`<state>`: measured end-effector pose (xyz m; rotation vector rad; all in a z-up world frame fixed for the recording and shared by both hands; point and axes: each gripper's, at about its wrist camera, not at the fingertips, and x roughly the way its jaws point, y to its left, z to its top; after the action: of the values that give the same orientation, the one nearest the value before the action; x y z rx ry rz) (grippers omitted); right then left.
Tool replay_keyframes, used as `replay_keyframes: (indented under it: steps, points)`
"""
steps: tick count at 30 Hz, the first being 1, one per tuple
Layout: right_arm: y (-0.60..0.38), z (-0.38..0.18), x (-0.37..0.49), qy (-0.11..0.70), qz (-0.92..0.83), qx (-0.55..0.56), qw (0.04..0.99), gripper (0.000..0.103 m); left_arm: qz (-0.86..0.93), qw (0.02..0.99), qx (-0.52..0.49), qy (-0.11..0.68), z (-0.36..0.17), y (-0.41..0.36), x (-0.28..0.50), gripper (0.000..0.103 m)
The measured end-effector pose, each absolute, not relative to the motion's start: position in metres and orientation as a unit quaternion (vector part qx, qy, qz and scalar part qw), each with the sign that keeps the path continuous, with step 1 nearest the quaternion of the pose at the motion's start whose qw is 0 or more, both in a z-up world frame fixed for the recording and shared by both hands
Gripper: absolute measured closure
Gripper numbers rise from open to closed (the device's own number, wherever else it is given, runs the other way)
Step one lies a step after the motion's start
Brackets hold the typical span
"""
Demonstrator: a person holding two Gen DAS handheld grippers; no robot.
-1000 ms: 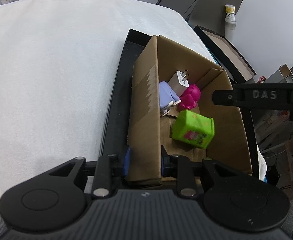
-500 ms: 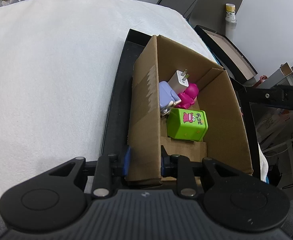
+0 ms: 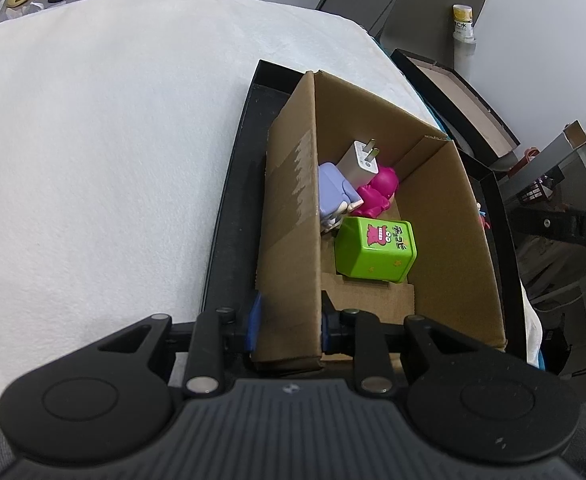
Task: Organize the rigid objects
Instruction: 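Carry the green cube box into the cardboard box and release it, then move the right gripper to the brown-haired doll and lower onto it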
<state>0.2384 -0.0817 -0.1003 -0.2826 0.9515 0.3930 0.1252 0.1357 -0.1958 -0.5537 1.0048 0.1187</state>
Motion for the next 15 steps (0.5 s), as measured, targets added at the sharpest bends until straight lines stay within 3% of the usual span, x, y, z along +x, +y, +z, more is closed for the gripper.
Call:
replay_keyframes:
  steps: [7, 9, 15]
  points:
    - [-0.109, -0.106, 0.245, 0.449, 0.190, -0.119, 0.865, 0.021, 0.066, 0.837, -0.253, 0.481, -0.194, 0.131, 0.126, 0.078]
    - [-0.116, -0.108, 0.245, 0.439, 0.199, -0.121, 0.868, 0.013, 0.069, 0.838, -0.248, 0.481, -0.192, 0.129, 0.126, 0.078]
    - [-0.135, -0.121, 0.250, 0.439, 0.205, -0.117, 0.867, 0.011, 0.079, 0.840, -0.234, 0.483, -0.189, 0.124, 0.127, 0.078]
